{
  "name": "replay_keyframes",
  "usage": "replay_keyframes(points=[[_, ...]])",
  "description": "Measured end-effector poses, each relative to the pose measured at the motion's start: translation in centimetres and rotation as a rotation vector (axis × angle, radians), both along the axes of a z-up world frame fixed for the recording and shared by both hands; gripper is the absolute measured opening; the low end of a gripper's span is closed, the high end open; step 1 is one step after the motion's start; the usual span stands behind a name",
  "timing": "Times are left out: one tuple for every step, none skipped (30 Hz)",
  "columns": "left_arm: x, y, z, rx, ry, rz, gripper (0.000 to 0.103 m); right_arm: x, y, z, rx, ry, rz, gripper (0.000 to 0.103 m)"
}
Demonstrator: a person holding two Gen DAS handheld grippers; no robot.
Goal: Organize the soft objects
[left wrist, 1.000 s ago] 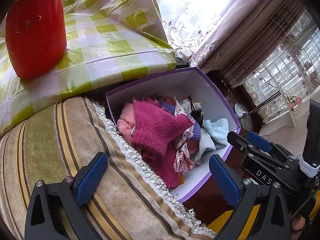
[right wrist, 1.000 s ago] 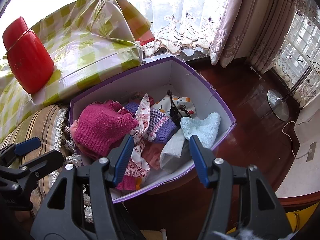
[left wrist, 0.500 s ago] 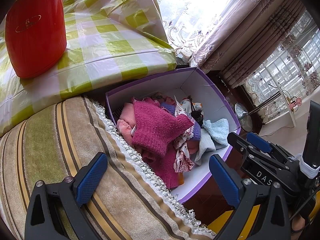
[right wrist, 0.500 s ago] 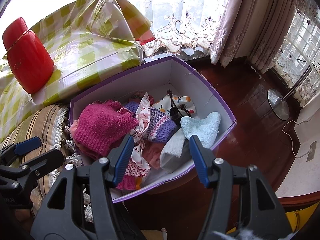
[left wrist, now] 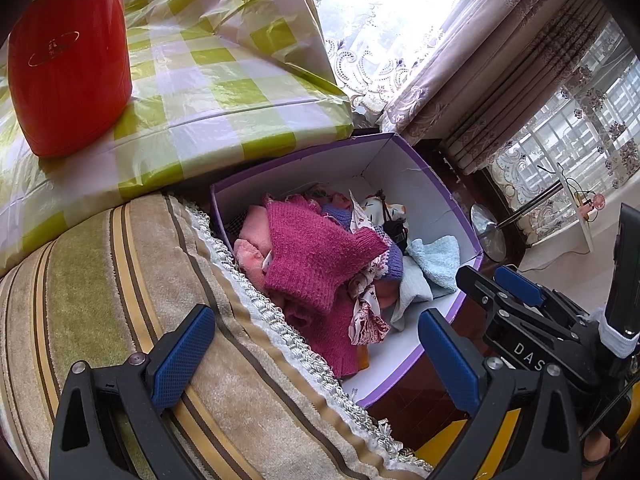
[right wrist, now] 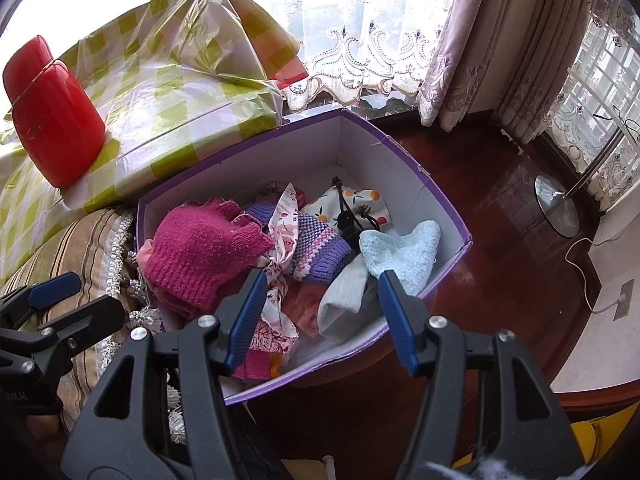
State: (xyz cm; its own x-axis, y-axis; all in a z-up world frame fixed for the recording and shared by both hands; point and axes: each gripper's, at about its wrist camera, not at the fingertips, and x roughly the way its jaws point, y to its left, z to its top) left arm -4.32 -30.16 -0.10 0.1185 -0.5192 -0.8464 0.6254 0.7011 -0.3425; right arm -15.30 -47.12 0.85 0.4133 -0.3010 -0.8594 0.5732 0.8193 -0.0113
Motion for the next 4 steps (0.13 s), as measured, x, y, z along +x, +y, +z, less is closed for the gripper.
replay_keyframes(points=[[-0.03, -0.12, -0.01, 0.006, -0.004, -0.005, 0.103, 0.0, -0.1, -0.01, 0.001, 0.0, -0.001, 0.062], [-0.02, -0.31, -0.03, 0.013, -0.009, -0.013, 0.103, -0.05, -0.12, -0.02, 0.003, 0.0, -0.002, 0.062], [0.01, -0.5, -0.06, 0.016, -0.012, -0.02, 0.103, -0.06, -0.17, -0.01, 0.004, 0.001, -0.003, 0.062], [0.13, -0.71, -0.11, 0.015, -0.011, -0.028, 0.103, -0.08, -0.18, -0.05, 0.004, 0.003, -0.003, 0.062]])
